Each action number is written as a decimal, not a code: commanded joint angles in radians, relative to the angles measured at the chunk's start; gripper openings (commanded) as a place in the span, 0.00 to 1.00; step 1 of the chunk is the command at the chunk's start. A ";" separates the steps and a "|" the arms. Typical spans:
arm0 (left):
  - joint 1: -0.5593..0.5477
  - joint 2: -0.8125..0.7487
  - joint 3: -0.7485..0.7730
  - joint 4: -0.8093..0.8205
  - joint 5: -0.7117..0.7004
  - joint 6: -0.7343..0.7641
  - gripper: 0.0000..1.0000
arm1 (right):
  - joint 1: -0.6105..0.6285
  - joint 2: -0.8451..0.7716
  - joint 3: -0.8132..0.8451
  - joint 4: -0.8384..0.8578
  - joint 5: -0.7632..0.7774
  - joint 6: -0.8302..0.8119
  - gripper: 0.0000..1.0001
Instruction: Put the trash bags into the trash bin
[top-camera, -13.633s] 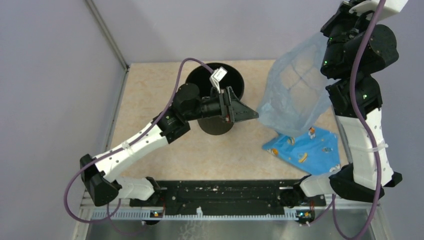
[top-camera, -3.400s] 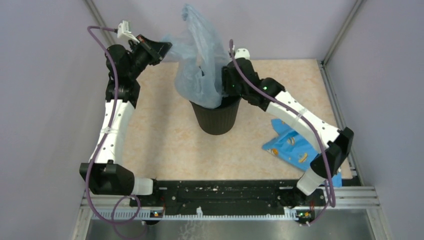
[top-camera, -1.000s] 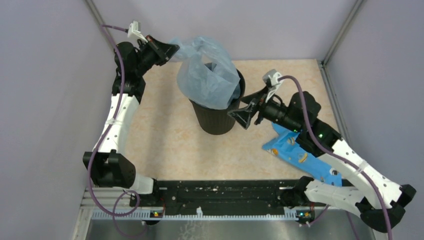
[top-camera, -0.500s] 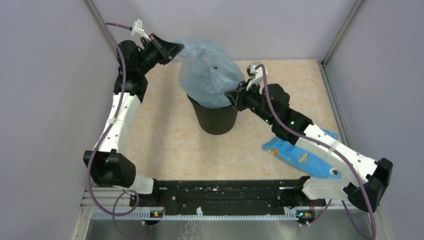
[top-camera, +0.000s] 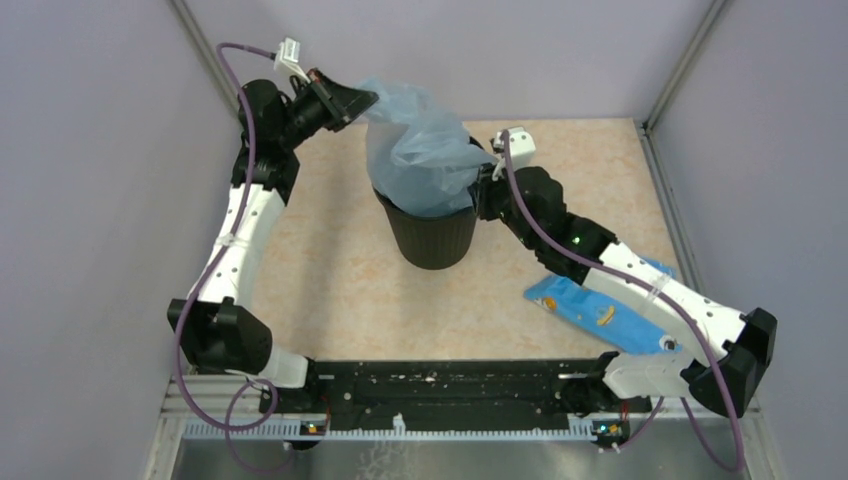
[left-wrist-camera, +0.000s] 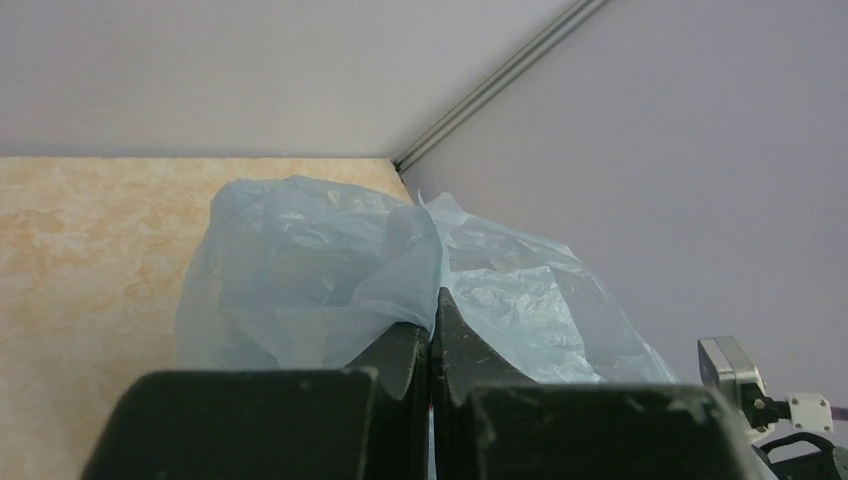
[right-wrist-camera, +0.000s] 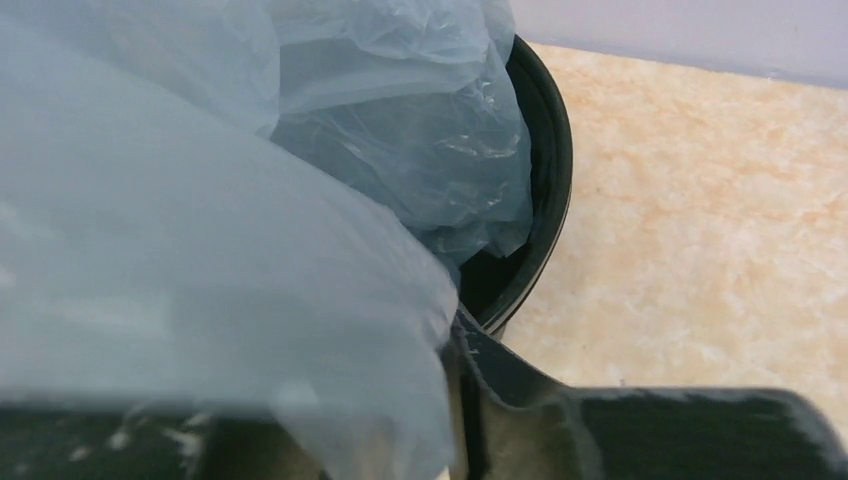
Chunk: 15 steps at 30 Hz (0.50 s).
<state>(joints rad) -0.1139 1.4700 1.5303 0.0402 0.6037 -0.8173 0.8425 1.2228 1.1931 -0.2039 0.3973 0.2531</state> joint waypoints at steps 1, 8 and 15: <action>-0.009 -0.057 -0.012 -0.021 0.039 0.019 0.00 | 0.020 -0.034 0.033 -0.034 -0.057 -0.013 0.39; -0.017 -0.137 -0.096 -0.086 0.048 0.054 0.00 | 0.035 -0.143 0.051 -0.089 -0.169 -0.026 0.84; -0.101 -0.184 -0.159 -0.146 -0.028 0.105 0.00 | 0.036 -0.201 0.104 -0.140 -0.224 -0.047 0.94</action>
<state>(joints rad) -0.1585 1.3235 1.3914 -0.0677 0.6212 -0.7647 0.8688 1.0485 1.2087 -0.3210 0.2211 0.2268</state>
